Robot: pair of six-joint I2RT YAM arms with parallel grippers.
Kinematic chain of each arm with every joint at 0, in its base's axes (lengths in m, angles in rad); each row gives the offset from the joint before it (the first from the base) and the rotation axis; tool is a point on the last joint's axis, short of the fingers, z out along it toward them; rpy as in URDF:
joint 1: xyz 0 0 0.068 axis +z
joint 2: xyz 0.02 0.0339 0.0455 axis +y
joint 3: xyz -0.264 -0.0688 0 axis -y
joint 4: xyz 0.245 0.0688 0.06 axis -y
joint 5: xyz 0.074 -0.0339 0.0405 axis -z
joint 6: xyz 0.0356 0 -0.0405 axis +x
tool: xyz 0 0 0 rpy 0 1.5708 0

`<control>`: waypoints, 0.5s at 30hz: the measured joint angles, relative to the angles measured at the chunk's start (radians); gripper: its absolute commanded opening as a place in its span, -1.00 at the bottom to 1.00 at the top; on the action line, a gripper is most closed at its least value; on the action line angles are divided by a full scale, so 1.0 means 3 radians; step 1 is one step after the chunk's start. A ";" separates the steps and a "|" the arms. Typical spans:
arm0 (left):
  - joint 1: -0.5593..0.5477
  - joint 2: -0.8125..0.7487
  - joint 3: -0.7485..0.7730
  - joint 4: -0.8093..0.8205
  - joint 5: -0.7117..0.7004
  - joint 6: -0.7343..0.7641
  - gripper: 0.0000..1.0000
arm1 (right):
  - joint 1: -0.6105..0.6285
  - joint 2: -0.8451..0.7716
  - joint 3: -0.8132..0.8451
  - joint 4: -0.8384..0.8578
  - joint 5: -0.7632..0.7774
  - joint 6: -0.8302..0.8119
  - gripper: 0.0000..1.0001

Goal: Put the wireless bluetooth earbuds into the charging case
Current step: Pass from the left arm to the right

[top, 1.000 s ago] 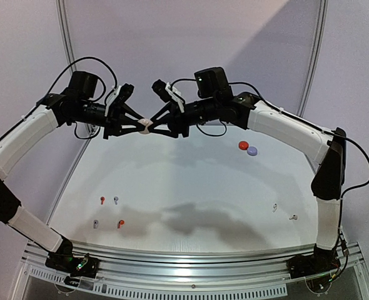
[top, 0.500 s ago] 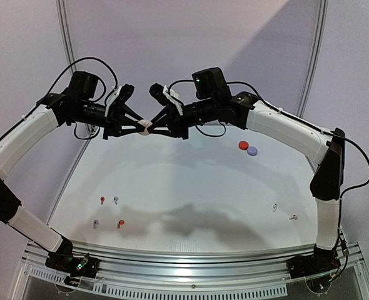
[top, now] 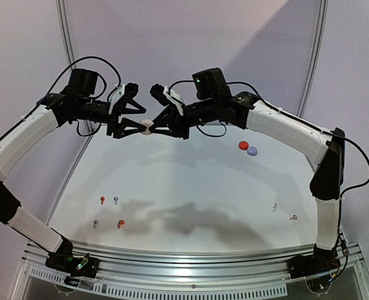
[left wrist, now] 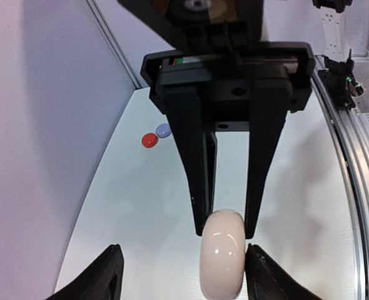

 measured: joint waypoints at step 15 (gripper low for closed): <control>-0.0018 -0.0048 -0.0004 0.0149 -0.0248 0.0034 0.41 | -0.0024 -0.0001 -0.0075 0.0201 0.0042 -0.0001 -1.00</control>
